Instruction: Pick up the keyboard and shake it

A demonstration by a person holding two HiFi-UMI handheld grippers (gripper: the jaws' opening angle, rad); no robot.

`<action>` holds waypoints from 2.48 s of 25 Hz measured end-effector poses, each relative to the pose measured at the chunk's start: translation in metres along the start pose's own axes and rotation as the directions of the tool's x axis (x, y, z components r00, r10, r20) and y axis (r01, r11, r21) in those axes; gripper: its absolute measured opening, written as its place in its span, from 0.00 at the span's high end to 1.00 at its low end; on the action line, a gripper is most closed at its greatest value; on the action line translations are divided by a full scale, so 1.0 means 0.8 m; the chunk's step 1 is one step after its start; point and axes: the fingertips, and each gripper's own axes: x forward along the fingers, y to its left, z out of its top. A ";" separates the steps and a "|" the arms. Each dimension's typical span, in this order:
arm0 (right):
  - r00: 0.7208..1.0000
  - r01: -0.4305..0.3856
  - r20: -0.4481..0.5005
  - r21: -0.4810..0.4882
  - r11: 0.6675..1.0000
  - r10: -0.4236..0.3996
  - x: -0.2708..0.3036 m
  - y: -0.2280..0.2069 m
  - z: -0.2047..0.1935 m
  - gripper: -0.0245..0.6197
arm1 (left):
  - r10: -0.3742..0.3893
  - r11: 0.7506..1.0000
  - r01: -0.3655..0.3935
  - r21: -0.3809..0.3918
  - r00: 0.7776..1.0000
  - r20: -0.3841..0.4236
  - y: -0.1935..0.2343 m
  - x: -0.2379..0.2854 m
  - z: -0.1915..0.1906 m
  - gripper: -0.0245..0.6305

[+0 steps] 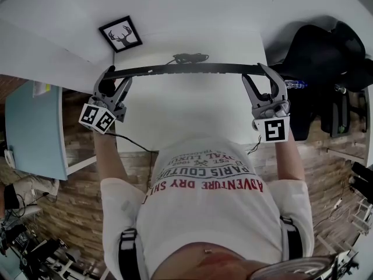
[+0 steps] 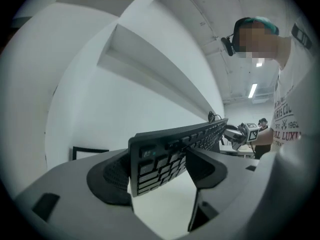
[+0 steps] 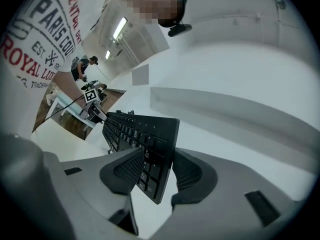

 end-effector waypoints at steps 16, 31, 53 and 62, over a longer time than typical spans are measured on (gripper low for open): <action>0.999 -0.039 -0.006 0.110 0.993 0.040 -0.001 -0.004 0.005 0.67 | 0.029 0.998 -0.028 0.051 0.999 -0.023 -0.012 -0.004 -0.002 0.47; 0.926 -0.056 -0.279 0.562 0.825 0.253 -0.028 0.012 -0.127 0.67 | 0.099 0.995 -0.089 0.047 0.953 -0.288 -0.046 0.008 -0.048 0.47; 0.899 -0.058 -0.308 0.623 0.780 0.312 -0.046 0.037 -0.161 0.67 | 0.123 0.992 -0.106 0.070 0.936 -0.330 -0.059 -0.003 -0.071 0.47; 0.886 -0.049 -0.327 0.638 0.769 0.328 -0.045 0.047 -0.165 0.67 | 0.123 0.992 -0.105 0.068 0.930 -0.348 -0.055 -0.006 -0.076 0.47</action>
